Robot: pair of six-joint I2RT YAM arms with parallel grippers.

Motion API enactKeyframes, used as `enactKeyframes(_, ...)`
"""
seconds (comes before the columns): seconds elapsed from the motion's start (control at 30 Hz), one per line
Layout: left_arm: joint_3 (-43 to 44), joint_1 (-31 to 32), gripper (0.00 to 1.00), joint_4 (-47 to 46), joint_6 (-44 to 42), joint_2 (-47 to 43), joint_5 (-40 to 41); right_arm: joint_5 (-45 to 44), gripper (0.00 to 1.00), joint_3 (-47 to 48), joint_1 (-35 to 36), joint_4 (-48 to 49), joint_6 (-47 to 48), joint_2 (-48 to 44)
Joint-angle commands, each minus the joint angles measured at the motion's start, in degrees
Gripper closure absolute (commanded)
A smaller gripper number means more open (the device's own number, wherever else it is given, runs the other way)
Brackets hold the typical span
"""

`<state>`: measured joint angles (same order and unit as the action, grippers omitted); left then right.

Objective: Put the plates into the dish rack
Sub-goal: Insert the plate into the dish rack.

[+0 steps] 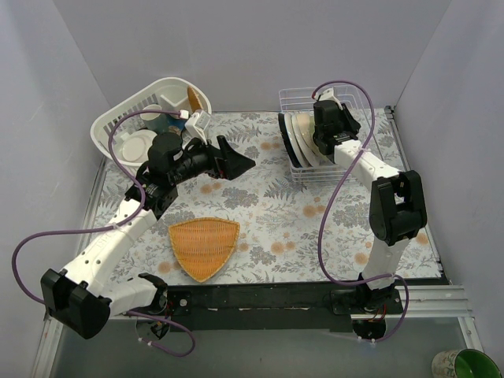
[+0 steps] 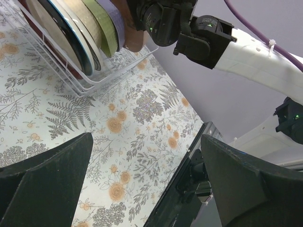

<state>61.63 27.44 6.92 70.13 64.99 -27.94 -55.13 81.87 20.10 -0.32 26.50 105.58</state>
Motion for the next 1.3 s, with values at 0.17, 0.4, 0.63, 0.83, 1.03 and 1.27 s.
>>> enactKeyframes(0.17,-0.80,-0.55,0.02,0.38,0.01,-3.82,0.52,5.74,0.75,1.28,0.56,-1.61,-3.91,0.42)
enactKeyframes(0.4,-1.86,-0.63,0.02,0.38,0.36,-5.14,0.87,8.11,0.63,1.81,0.56,-4.07,-5.58,1.12)
enactKeyframes(0.63,-2.21,-0.72,0.02,0.38,0.45,-5.66,0.96,8.47,0.52,2.07,0.56,-4.52,-6.20,1.38)
enactKeyframes(0.83,-2.56,-0.72,0.02,0.03,0.71,-6.10,0.87,7.24,0.49,2.51,0.56,-4.43,-6.72,0.59)
enactKeyframes(1.03,-3.35,-0.72,0.02,-0.50,1.33,-6.37,0.61,6.45,0.47,3.04,0.56,-3.64,-6.81,-1.08)
enactKeyframes(1.27,-3.44,-0.72,0.02,-1.20,1.59,-6.28,0.17,6.62,0.46,2.95,0.56,-2.58,-6.90,-3.36)
